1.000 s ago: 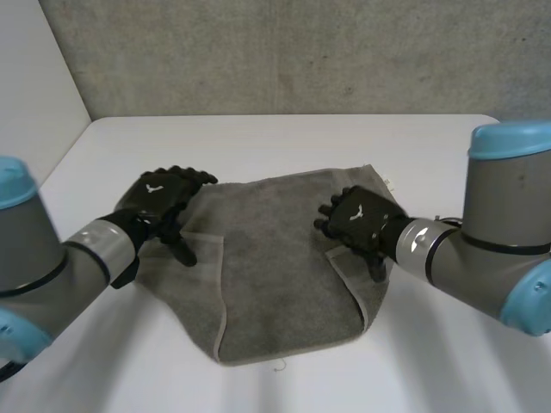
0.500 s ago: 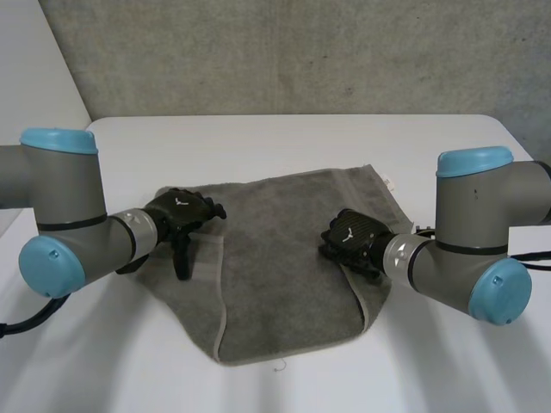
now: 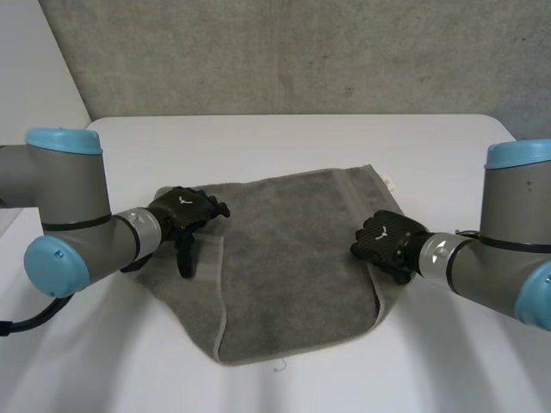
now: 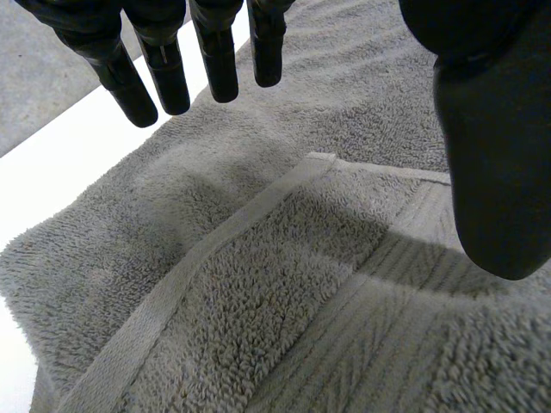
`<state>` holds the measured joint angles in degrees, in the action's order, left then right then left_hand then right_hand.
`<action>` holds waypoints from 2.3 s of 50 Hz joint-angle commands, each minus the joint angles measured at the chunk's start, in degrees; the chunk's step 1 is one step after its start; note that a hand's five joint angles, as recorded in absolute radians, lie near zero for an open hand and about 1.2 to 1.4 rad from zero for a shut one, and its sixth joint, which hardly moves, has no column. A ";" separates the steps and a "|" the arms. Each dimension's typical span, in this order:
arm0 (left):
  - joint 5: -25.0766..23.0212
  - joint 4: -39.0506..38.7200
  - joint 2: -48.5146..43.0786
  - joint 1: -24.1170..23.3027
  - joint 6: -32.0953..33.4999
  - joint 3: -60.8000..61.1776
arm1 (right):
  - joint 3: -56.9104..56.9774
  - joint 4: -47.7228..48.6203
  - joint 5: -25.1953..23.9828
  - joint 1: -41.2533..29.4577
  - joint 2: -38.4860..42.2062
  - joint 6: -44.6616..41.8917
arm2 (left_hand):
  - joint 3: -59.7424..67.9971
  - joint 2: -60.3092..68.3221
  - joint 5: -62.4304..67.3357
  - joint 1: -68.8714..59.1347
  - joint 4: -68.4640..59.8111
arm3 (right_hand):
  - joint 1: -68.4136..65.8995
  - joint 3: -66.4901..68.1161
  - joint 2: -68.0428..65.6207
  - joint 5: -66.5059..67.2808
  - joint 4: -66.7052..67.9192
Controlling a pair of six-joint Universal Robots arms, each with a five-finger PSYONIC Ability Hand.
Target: Fold the towel.
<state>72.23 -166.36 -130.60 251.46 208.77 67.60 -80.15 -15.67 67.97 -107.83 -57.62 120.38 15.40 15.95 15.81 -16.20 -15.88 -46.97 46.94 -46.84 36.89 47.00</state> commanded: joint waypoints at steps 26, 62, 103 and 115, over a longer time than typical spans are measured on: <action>6.60 8.59 -2.74 -0.62 0.14 -4.94 | -9.76 7.41 -5.12 8.42 -4.34 11.44 | 10.12 9.57 -0.29 -9.32 -9.64 | -33.03 33.06 -33.16 33.11 33.00; 9.42 8.60 10.35 1.05 -0.56 11.04 | -13.28 12.42 -6.71 9.04 -6.89 18.66 | 35.36 34.81 24.94 -34.55 -34.87 | -17.28 17.31 -17.40 17.36 17.25; 7.31 -7.23 24.95 4.21 -3.28 32.33 | 2.27 4.07 -3.28 3.86 4.01 9.52 | 64.60 64.05 54.19 -63.80 -64.12 | -9.04 9.07 -9.16 9.12 9.01; 6.87 -7.67 26.18 4.65 -3.28 33.21 | 2.54 -3.48 -5.03 3.77 2.43 10.31 | 64.60 64.05 54.19 -63.80 -64.12 | -33.03 33.06 -33.16 33.11 33.00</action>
<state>79.14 -173.86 -105.41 255.85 205.47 100.57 -77.63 -15.52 64.05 -104.14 -54.30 130.28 87.46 82.99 84.36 -79.11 -86.20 -75.70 75.17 -75.29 66.47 75.91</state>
